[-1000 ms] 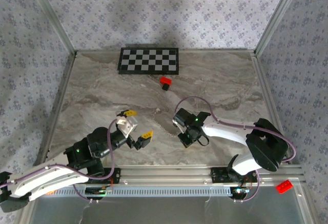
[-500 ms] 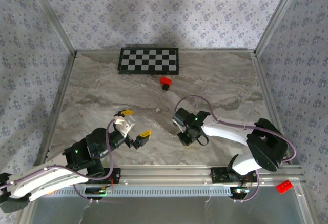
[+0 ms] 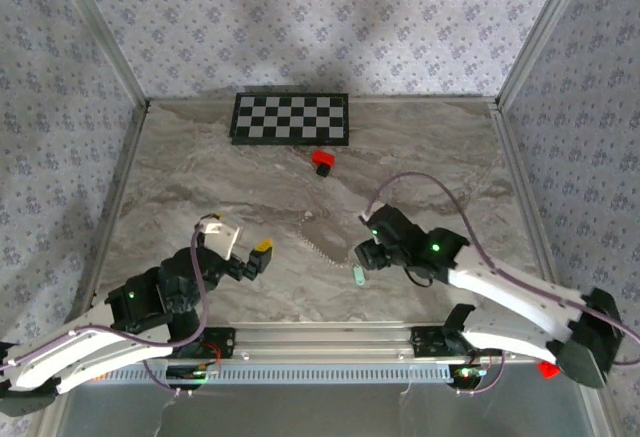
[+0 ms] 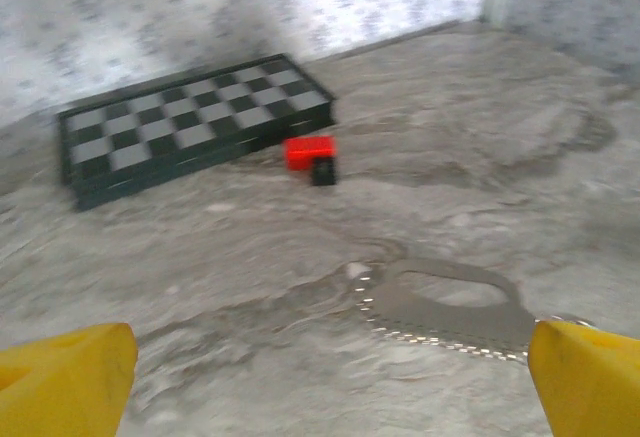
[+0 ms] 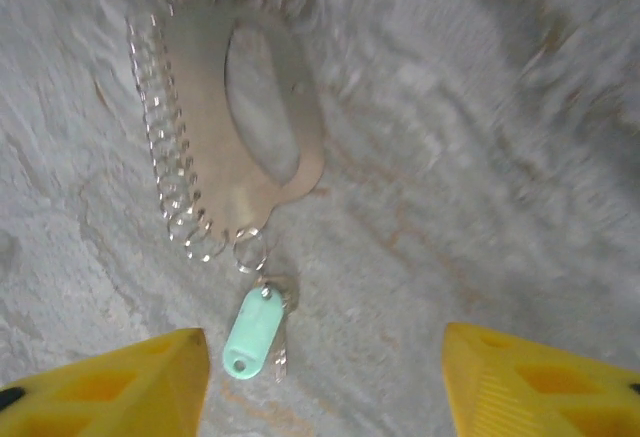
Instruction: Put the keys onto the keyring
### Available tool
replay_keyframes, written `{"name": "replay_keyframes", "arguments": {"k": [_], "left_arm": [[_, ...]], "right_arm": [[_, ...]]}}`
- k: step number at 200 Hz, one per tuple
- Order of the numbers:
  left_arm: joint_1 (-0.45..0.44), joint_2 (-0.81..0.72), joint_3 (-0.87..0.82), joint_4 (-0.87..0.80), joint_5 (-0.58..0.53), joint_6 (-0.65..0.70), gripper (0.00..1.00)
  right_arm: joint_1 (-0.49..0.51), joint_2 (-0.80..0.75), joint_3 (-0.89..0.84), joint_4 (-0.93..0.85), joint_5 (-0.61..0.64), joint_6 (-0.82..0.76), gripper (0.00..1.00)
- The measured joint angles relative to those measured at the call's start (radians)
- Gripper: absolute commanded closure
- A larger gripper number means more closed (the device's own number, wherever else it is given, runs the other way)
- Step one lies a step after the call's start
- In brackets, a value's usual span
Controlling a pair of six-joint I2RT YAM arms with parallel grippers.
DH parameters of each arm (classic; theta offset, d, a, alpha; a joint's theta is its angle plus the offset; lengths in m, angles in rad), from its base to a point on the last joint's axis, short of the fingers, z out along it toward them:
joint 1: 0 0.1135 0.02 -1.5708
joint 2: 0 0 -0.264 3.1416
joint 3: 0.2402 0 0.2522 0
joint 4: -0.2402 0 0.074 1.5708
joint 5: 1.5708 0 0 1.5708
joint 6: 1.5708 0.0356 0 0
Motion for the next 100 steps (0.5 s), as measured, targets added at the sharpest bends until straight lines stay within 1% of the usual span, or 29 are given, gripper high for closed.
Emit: {"name": "replay_keyframes", "arguments": {"k": [10,15,17,46,77,100], "left_arm": [[0.0,-0.019,0.0,-0.036,-0.041,-0.018,0.0],[0.0,-0.031,-0.002,-0.049,-0.06,-0.023,0.0],[0.0,-0.036,-0.003,-0.054,-0.067,-0.026,0.0],[0.0,-0.129,-0.053,-0.07,-0.188,-0.045,0.0],[0.01,-0.193,-0.136,-0.056,-0.322,-0.047,0.0],[0.034,-0.22,-0.194,-0.008,-0.409,-0.017,0.01]], "right_arm": [[0.0,-0.065,-0.026,0.014,0.031,-0.004,0.15],[0.0,-0.094,-0.038,0.022,0.044,-0.01,0.03],[0.0,-0.106,-0.043,0.024,0.053,-0.004,0.0],[-0.008,-0.231,-0.101,0.047,0.137,-0.014,0.0],[-0.063,-0.289,-0.145,0.072,0.227,-0.018,0.0],[-0.099,-0.336,-0.182,0.104,0.305,-0.023,0.0]]}}
